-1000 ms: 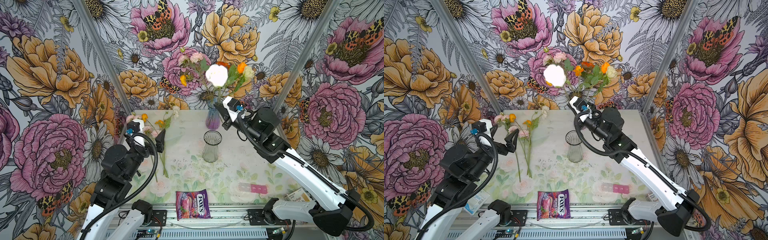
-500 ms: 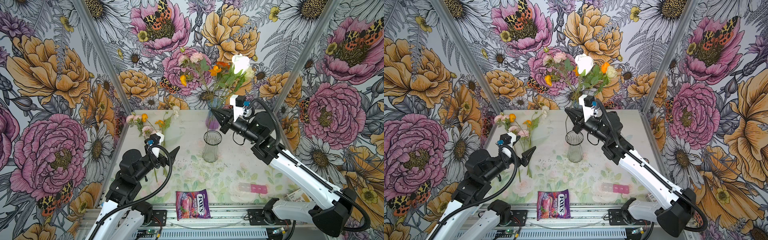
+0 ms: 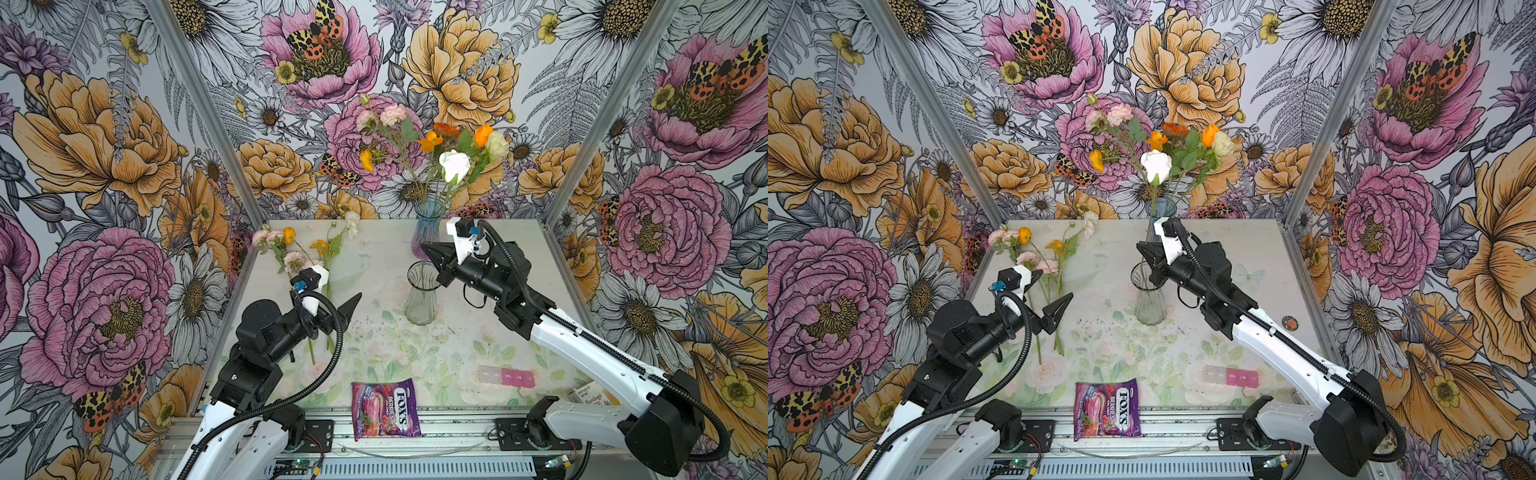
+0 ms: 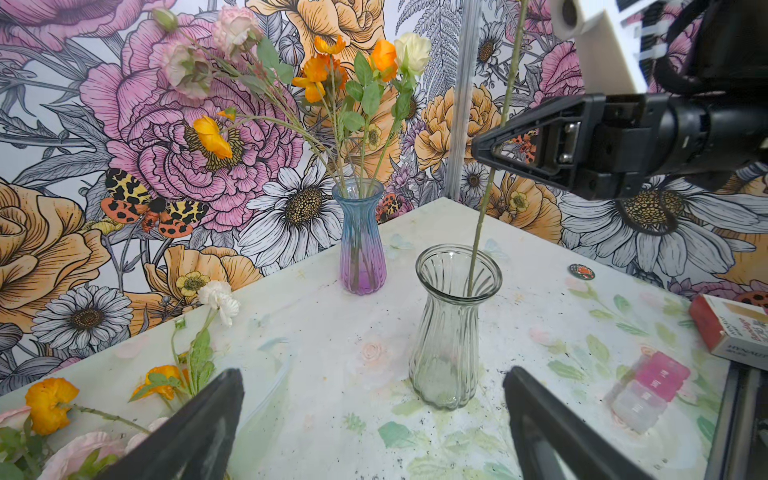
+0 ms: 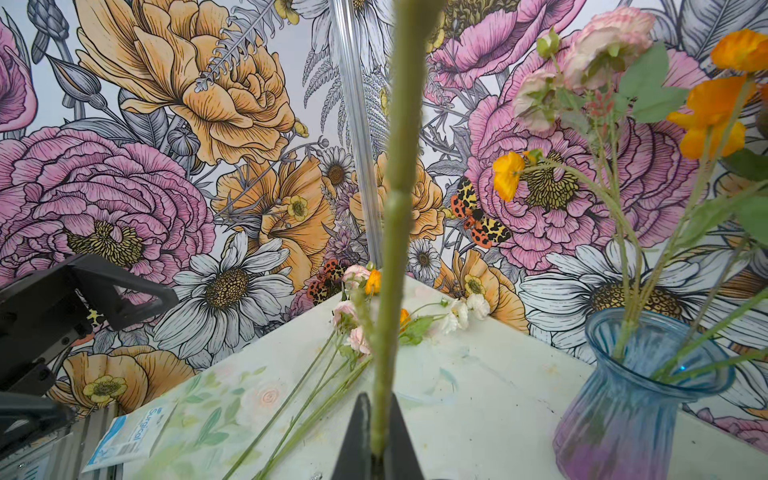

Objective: Arrange the flowers into the vase
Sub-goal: 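Lower the white rosebud stem into the clear glass vase with the right gripper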

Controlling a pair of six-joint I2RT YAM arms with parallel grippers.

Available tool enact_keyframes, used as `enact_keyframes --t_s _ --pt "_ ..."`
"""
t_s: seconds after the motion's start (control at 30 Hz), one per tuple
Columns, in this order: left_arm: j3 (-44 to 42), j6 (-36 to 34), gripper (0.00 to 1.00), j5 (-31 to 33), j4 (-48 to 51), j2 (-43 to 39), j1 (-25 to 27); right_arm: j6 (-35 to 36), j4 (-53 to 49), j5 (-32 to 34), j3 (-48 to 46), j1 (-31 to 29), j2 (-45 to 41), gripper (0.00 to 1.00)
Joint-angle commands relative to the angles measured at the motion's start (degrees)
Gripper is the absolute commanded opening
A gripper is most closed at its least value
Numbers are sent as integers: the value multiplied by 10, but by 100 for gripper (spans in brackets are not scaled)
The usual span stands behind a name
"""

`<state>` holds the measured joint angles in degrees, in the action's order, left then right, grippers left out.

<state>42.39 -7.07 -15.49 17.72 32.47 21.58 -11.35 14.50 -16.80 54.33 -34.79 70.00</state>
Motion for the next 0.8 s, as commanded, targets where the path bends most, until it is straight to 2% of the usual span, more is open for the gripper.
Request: enact_keyframes --t_s 0.0,0.13,0.2,0.27,0.37,0.43,0.53,0.63,0.73,0.77 --pt "-7 -9 99 -21 -2 13 6 6 82 -3 -57 5 3 11" --pt "-6 -14 99 -18 3 19 10 14 80 -1 -76 14 21 13" --pt "-6 -15 99 -16 4 18 12 19 86 -4 -80 17 28 17" --pt "-6 -15 99 -7 5 16 15 23 94 4 -84 18 27 27" --pt "-8 -17 99 12 5 11 17 24 101 35 -93 19 17 45" --pt "-10 -17 99 23 4 10 17 31 100 48 -100 20 8 53" --pt "-9 -12 99 68 8 22 17 50 71 46 -102 24 -13 99" --pt "10 15 99 203 36 61 15 63 31 49 -101 28 -42 100" --pt "55 68 93 270 107 139 -5 82 5 47 -113 28 -86 99" --pt "73 90 90 271 131 167 -17 90 -1 47 -120 27 -104 99"
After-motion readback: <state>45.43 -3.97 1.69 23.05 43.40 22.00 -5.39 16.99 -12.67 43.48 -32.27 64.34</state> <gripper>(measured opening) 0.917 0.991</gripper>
